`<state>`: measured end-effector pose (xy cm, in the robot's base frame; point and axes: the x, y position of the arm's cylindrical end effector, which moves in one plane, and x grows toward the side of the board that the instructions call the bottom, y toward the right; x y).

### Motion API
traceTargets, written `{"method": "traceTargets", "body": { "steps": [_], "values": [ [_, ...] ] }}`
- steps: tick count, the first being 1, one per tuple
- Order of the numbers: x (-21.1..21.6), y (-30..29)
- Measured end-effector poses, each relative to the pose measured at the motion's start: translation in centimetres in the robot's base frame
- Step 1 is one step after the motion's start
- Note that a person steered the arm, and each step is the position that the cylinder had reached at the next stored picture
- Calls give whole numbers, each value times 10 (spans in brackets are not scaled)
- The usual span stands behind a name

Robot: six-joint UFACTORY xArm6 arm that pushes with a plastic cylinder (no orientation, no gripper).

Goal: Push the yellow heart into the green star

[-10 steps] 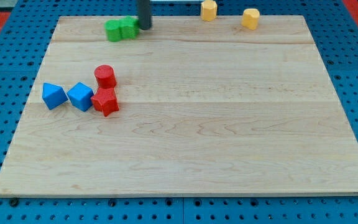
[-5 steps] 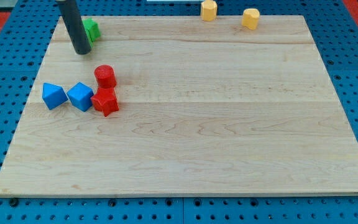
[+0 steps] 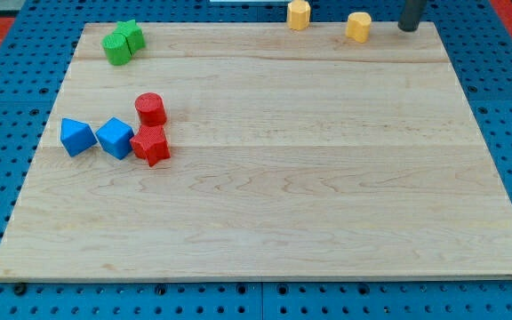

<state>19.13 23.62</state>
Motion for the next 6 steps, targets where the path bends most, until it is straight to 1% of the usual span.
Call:
{"method": "traceTargets", "body": {
  "steps": [1, 2, 3, 4, 5, 6],
  "values": [
    [13, -85],
    [26, -221],
    [24, -317],
    [7, -293],
    [1, -346],
    [24, -418]
  ]
}}
